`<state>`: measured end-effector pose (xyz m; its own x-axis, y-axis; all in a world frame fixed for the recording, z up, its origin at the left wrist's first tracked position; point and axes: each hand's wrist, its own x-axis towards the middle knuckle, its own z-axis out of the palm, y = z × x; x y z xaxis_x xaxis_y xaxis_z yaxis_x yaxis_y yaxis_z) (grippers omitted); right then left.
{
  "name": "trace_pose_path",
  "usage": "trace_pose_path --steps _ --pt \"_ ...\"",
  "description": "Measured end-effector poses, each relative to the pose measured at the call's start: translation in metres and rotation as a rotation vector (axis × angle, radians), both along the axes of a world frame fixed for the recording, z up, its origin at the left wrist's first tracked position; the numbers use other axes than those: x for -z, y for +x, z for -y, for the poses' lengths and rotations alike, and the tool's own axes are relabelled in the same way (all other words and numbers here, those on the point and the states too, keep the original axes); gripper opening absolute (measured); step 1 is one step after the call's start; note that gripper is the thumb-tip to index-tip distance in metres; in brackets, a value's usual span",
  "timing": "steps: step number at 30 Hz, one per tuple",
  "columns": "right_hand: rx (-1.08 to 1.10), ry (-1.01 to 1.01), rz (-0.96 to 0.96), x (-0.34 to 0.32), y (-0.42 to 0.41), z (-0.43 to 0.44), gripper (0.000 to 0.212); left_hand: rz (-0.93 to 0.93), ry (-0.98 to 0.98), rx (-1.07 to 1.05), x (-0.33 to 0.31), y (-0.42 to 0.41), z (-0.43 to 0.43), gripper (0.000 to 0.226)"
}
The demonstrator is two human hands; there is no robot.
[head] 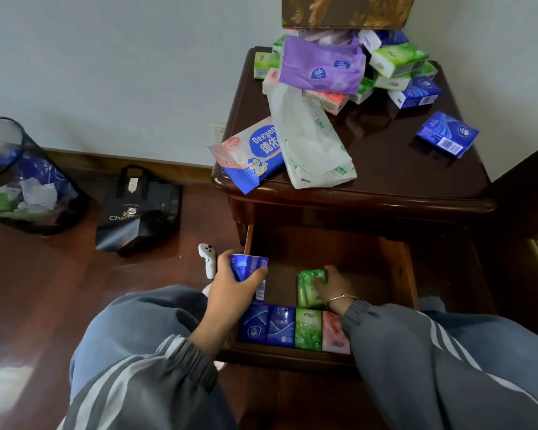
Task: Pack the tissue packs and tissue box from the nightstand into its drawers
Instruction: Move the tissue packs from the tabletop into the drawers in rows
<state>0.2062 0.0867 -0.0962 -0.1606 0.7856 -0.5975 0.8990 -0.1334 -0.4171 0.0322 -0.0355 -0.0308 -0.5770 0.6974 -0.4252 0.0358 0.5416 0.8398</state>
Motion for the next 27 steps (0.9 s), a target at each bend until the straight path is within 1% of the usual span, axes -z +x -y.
trace_pose_path --steps 4,8,11,14,16,18,19,20,23,24,25,27 --pt "-0.103 0.036 0.021 0.007 0.003 0.003 0.055 -0.26 -0.092 0.2 0.011 0.019 -0.013 0.064" --pt "-0.142 0.066 -0.005 0.012 0.009 0.007 0.047 -0.43 -0.146 0.34 0.034 0.05 -0.035 0.068" --pt "-0.149 0.098 -0.019 0.016 0.011 0.005 0.042 -0.538 -0.285 0.348 0.049 0.062 -0.052 0.072" --pt "-0.156 0.082 -0.041 0.022 0.011 0.002 0.04 -0.626 -0.441 0.328 0.064 0.064 -0.061 0.074" --pt "-0.16 0.077 -0.043 0.026 0.011 0.0 0.041 -0.596 -0.507 0.329 0.075 0.063 -0.059 0.077" --pt "-0.143 0.074 -0.053 0.029 0.011 -0.001 0.042 -0.431 -0.528 0.324 0.086 0.06 -0.056 0.083" --pt "-0.133 0.071 -0.062 0.031 0.011 0.0 0.041 -0.353 -0.528 0.315 0.089 0.057 -0.055 0.084" --pt "-0.125 0.066 -0.074 0.032 0.011 0.0 0.041 -0.319 -0.519 0.31 0.089 0.055 -0.055 0.079" --pt "-0.08 0.051 -0.103 0.036 0.01 -0.004 0.038 -0.382 -0.445 0.389 0.081 0.046 -0.058 0.049" --pt "-0.061 0.045 -0.116 0.036 0.01 -0.006 0.037 -0.398 -0.42 0.409 0.079 0.042 -0.059 0.044" --pt "-0.043 0.041 -0.135 0.037 0.01 -0.007 0.037 -0.379 -0.405 0.417 0.077 0.039 -0.061 0.042" --pt "-0.001 0.035 -0.174 0.039 0.012 -0.01 0.038 -0.343 -0.403 0.476 0.077 0.034 -0.064 0.048"
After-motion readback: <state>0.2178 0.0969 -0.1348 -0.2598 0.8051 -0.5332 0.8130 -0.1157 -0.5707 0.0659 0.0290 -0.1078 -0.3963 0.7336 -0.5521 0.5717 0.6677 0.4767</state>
